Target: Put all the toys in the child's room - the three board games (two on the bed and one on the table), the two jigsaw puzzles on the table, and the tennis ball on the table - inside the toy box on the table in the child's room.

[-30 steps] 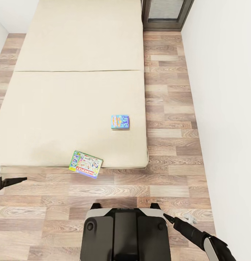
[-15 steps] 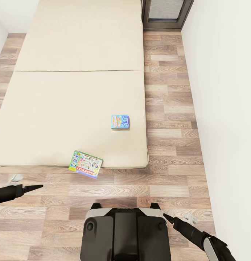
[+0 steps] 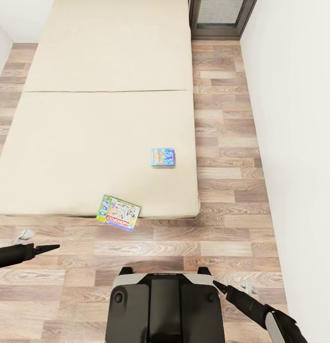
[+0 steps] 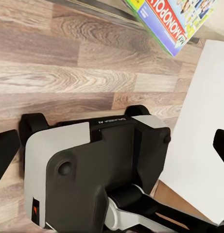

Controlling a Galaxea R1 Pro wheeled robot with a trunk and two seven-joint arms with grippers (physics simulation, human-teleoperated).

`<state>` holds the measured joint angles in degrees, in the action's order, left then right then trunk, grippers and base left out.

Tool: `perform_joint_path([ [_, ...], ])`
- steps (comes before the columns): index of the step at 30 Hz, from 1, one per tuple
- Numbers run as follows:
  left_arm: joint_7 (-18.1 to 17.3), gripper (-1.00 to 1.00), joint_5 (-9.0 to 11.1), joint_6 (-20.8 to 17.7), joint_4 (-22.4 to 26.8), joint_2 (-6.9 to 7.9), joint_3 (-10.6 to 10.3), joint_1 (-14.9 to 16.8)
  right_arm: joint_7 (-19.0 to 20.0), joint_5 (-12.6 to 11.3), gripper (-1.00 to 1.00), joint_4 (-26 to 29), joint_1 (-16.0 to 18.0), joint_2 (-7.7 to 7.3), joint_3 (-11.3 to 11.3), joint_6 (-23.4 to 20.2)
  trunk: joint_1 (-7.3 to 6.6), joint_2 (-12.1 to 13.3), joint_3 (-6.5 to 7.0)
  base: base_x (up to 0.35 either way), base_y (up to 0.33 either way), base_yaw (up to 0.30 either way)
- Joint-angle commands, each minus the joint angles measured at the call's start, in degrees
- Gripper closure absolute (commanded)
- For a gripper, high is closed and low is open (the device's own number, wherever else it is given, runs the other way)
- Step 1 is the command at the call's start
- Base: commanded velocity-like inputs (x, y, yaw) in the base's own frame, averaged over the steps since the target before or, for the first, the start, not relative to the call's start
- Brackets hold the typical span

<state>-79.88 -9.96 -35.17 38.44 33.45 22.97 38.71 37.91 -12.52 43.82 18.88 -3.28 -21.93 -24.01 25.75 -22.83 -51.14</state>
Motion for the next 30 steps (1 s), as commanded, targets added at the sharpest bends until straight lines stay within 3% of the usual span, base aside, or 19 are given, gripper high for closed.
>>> perform_joint_path([
  [1, -0.49, -1.0, -0.62, -0.6, 0.05, -0.05, 0.24, 0.05, 0.09, -0.4, -1.0, 0.02, 0.02, 0.03, -0.12, -0.48, 0.03, -0.09, -0.06, -0.003, 0.005, 0.0],
  [30, -0.42, -1.0, -0.6, -0.6, 0.05, -0.05, 0.14, 0.05, 0.24, -0.49, -1.0, 0.04, -0.31, 0.04, -0.13, -0.35, 0.03, -0.09, 0.46, 0.0, 0.043, 0.0],
])
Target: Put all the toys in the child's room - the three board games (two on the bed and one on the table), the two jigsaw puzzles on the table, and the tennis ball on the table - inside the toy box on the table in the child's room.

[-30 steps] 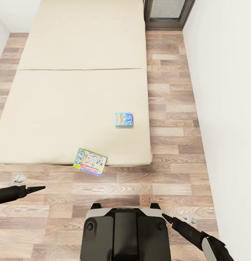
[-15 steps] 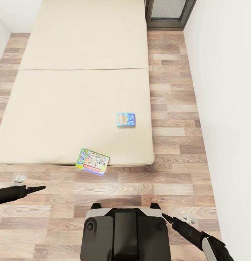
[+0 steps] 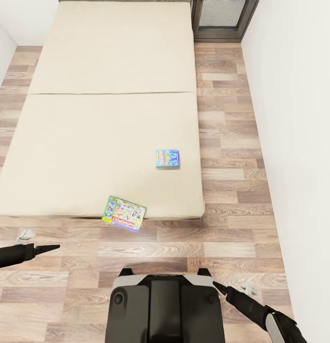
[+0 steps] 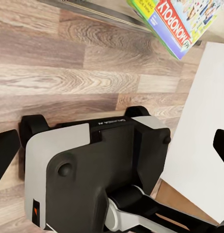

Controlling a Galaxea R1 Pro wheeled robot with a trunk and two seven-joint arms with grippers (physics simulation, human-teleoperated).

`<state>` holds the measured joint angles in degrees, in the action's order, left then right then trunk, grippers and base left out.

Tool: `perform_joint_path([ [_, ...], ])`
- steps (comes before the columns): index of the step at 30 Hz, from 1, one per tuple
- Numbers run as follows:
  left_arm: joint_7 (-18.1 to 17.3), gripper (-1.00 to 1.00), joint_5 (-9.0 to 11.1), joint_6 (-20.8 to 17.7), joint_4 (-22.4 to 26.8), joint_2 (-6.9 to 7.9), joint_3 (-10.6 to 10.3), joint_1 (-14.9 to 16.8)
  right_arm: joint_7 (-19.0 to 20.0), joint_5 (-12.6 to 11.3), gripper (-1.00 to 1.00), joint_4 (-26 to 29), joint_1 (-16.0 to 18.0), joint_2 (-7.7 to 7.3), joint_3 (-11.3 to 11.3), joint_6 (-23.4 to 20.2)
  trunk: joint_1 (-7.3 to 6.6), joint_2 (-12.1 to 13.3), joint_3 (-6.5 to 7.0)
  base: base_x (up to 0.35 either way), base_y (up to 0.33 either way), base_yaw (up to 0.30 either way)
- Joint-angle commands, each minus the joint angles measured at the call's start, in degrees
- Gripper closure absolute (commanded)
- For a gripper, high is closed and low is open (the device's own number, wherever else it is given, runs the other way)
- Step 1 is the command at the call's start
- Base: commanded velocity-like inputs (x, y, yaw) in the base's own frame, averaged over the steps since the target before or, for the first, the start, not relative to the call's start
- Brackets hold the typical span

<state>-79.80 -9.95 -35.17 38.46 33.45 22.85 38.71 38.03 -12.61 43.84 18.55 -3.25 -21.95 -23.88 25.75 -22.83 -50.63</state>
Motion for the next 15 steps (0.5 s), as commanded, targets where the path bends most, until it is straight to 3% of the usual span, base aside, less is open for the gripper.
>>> perform_joint_path([
  [1, -0.48, -1.0, -0.6, -0.6, 0.04, -0.05, 0.25, 0.05, 0.12, -0.4, -1.0, 0.02, 0.01, 0.01, -0.15, -0.47, 0.04, -0.08, 0.04, 0.0, 0.0, 0.0],
  [15, -0.53, -1.0, -0.6, -0.6, 0.04, -0.05, 0.23, 0.05, 0.11, -0.49, -1.0, 0.02, 0.0, 0.07, -0.12, -0.47, 0.04, -0.08, 1.32, -0.005, 0.0, 0.0],
])
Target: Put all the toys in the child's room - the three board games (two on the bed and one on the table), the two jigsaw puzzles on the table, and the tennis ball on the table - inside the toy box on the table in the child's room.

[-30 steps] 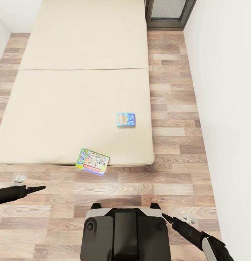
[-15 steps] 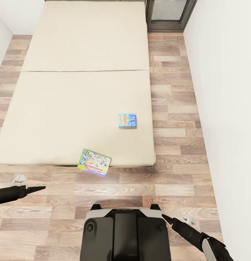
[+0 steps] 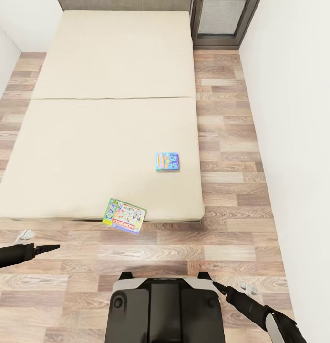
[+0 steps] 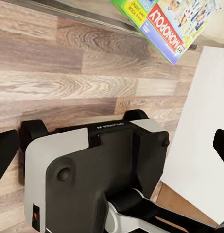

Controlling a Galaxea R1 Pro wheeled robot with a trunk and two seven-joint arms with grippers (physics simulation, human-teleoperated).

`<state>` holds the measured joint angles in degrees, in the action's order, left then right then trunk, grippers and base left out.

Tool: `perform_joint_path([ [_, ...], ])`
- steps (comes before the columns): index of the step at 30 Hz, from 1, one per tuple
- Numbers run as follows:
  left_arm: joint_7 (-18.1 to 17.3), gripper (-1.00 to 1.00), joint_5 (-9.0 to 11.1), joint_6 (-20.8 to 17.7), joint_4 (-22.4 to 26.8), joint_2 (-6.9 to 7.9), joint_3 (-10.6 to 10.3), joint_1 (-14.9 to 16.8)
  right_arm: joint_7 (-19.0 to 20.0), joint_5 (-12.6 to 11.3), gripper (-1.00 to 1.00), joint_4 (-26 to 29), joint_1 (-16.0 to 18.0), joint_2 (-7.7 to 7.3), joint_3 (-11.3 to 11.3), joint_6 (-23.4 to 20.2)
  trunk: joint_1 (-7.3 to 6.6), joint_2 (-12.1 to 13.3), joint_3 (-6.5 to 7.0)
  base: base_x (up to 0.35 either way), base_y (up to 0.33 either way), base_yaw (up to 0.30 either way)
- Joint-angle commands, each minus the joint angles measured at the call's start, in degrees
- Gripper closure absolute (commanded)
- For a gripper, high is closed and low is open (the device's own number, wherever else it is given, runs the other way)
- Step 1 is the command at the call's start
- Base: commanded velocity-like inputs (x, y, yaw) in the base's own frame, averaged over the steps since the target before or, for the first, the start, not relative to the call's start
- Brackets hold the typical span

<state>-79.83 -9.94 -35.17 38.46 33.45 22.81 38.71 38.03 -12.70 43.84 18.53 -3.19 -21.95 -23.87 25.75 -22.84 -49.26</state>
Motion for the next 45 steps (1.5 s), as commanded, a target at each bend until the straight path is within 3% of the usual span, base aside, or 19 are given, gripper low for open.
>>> perform_joint_path([
  [1, -0.47, -1.0, -0.61, -0.6, 0.04, -0.05, 0.25, 0.05, 0.12, -0.39, -1.0, 0.02, 0.01, 0.02, -0.12, -0.48, 0.03, -0.08, 0.04, -0.086, 0.0, 0.0],
  [20, -0.4, -1.0, -0.74, -0.6, 0.04, -1.36, 0.22, 0.05, 0.12, -0.4, -1.0, 0.02, 0.01, -0.02, -0.2, -0.56, 0.03, -0.08, 1.79, -0.057, 0.0, 0.0],
  [45, -0.32, -1.0, -0.7, -0.59, 0.04, -1.53, 0.13, 0.05, 0.01, -0.4, -1.0, -0.12, 0.01, 0.03, -0.19, -0.48, 0.03, -0.08, 4.1, -0.002, 0.0, 0.0],
])
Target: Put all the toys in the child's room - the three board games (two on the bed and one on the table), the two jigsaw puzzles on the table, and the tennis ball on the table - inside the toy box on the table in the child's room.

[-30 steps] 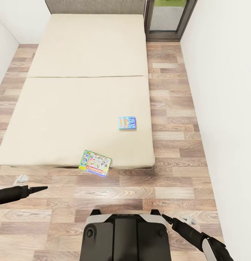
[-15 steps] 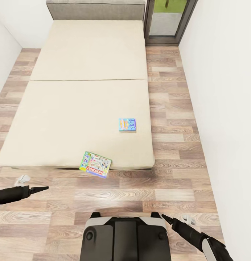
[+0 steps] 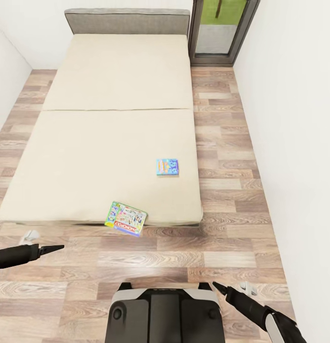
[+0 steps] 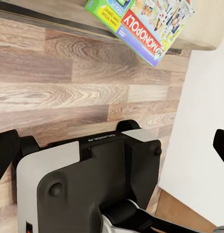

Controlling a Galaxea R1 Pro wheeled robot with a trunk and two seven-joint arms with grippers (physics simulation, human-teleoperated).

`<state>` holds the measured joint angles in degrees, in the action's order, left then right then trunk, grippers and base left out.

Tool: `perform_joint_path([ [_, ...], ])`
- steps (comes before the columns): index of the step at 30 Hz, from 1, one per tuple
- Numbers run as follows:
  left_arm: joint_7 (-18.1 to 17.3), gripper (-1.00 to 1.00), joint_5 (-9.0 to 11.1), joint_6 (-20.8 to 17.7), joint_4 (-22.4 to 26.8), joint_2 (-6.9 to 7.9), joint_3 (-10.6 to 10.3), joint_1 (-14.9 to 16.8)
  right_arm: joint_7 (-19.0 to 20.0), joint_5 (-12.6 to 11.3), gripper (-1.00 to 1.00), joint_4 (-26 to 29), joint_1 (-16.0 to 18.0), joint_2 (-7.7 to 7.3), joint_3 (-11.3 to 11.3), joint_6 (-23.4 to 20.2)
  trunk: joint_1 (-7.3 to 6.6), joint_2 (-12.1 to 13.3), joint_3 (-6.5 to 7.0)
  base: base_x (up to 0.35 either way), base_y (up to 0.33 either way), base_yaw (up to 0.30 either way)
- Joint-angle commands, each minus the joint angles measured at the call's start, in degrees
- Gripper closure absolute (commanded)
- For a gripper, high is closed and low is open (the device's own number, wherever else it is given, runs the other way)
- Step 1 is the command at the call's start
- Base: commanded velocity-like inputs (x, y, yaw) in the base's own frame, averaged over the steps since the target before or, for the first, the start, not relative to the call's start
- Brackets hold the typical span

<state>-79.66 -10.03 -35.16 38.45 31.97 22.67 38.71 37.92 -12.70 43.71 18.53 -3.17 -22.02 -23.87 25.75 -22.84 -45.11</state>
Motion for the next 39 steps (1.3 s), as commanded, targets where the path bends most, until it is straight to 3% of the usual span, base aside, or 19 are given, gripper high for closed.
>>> perform_joint_path([
  [1, -0.5, -1.0, -0.6, -0.59, 0.04, -0.04, 0.27, 0.05, 0.05, -0.4, -1.0, 0.0, 0.02, 0.01, -0.11, -0.48, 0.04, -0.08, 0.04, -0.006, 0.0, 0.0],
  [39, -0.59, -1.0, -0.77, -0.61, 0.04, -0.41, -0.68, 0.05, -0.3, -0.4, -1.0, -0.03, 0.02, 0.01, -0.13, -0.56, 0.04, -0.08, 3.54, -0.045, 0.0, 0.0],
])
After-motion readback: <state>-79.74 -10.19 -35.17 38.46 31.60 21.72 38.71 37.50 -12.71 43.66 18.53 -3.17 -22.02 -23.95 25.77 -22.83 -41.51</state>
